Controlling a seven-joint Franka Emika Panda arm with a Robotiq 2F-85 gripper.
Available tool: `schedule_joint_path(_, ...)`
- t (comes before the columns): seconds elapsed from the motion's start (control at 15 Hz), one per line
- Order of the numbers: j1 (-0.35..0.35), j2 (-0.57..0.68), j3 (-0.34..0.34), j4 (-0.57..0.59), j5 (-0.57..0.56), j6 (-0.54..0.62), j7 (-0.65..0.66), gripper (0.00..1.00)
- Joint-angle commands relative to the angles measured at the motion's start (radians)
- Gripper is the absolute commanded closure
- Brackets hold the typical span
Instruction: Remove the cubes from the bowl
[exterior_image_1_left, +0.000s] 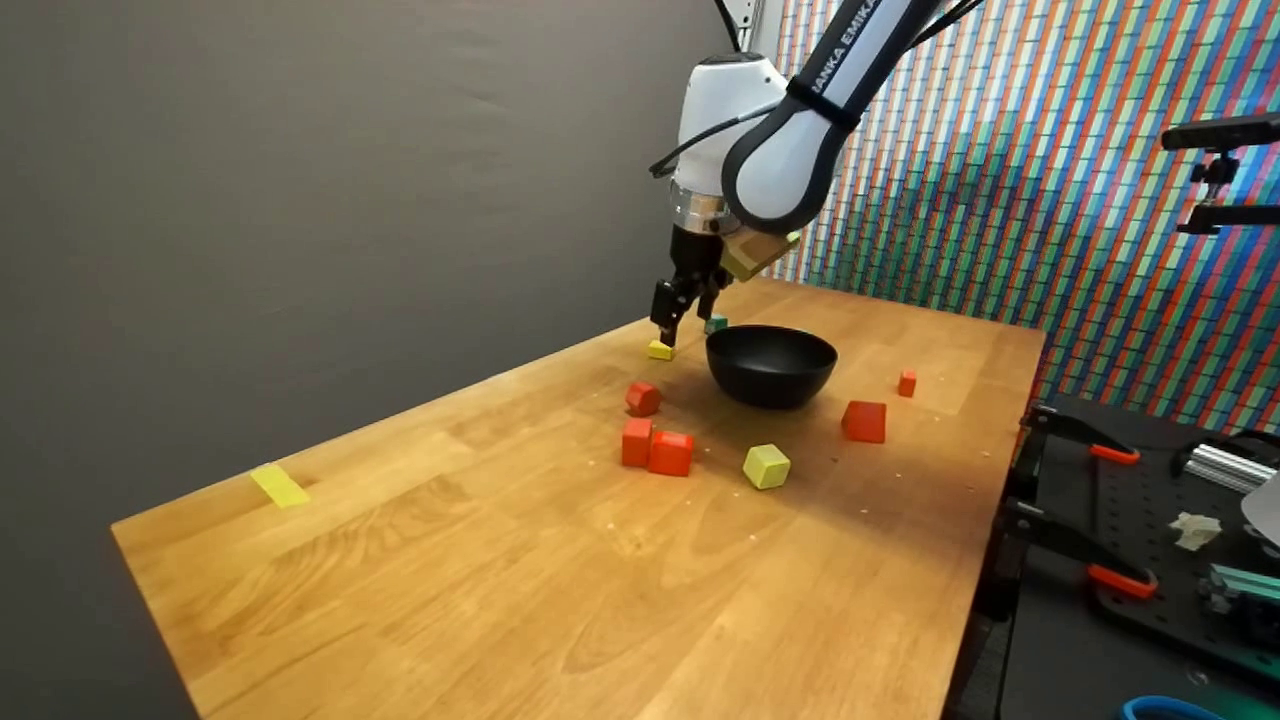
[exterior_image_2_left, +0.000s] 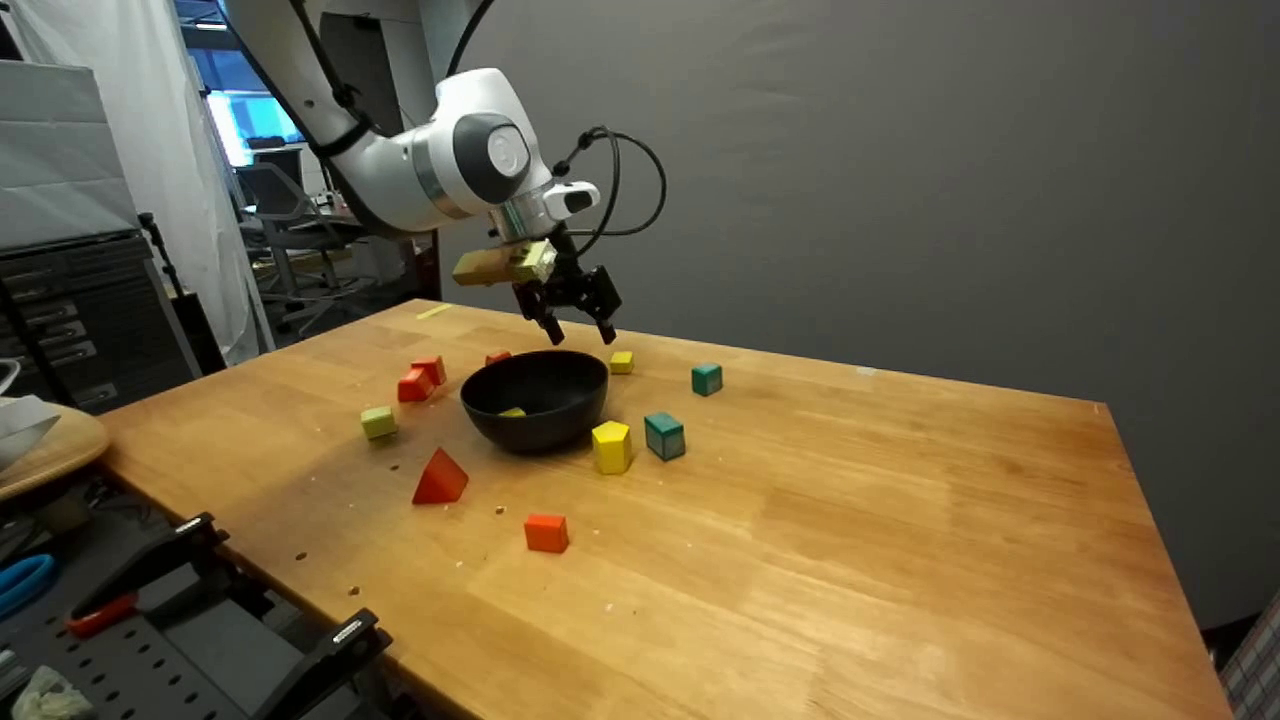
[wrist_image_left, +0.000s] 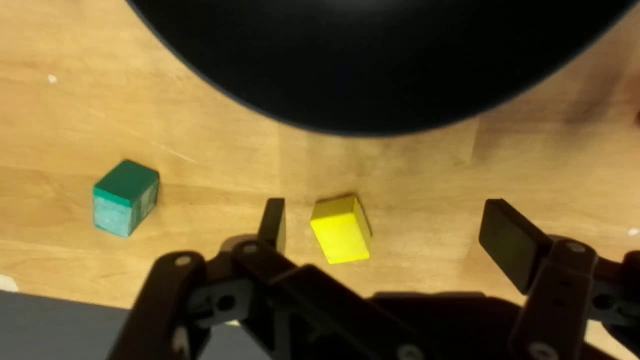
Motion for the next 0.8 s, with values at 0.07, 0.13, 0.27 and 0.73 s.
schedule_joint_path(0.07,-0.180,-0.301,0.183,-0.179,0.094,-0.321,-0.213,0.00)
schedule_joint_path(0.13,-0.213,-0.352,0.209,-0.202,0.135,-0.390,-0.252,0.00)
schedule_joint_path(0.27,-0.271,-0.456,0.243,-0.247,0.239,-0.524,-0.347,0.00)
schedule_joint_path(0.73,-0.284,-0.454,0.238,-0.220,0.241,-0.623,-0.326,0.00)
